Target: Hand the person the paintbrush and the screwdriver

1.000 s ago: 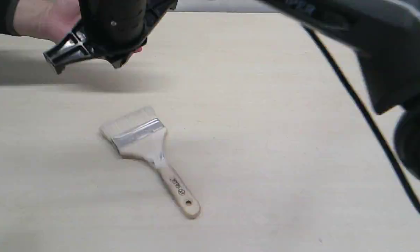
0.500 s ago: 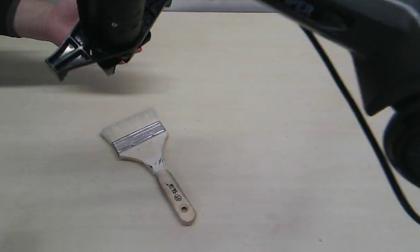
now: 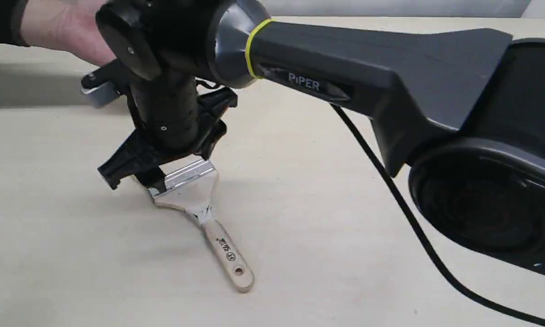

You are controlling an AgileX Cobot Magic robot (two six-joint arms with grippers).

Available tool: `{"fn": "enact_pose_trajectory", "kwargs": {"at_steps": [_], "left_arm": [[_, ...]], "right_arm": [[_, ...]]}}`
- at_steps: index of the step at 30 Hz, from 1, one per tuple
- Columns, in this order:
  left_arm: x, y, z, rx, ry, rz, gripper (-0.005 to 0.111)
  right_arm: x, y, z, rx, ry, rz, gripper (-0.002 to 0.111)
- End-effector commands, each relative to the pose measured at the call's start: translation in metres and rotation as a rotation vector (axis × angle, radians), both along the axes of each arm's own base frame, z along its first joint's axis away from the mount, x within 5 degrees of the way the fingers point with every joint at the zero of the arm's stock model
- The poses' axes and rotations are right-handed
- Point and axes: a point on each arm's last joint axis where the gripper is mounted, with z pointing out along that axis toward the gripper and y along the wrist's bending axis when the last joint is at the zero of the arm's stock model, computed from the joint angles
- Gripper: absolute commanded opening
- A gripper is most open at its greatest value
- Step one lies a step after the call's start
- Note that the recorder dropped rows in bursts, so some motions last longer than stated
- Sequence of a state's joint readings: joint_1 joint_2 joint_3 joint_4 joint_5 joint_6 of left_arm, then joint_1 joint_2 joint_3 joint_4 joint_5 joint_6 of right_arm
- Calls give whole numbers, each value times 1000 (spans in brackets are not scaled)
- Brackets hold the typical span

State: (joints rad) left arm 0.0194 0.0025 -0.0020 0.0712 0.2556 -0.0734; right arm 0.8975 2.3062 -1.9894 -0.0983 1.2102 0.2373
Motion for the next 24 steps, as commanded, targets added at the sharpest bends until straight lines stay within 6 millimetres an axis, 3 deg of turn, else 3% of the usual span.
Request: {"fn": "enact_pose_trajectory", "kwargs": {"at_steps": [1, 8, 24], "left_arm": [[0, -1, 0, -3, -7, -8, 0], [0, -1, 0, -3, -7, -8, 0], [0, -1, 0, -3, -7, -8, 0]], "right_arm": [[-4, -9, -13, -58, 28, -29, 65], [-13, -20, -38, -134, 92, -31, 65], [-16, -13, -40, -54, 120, -50, 60]]}}
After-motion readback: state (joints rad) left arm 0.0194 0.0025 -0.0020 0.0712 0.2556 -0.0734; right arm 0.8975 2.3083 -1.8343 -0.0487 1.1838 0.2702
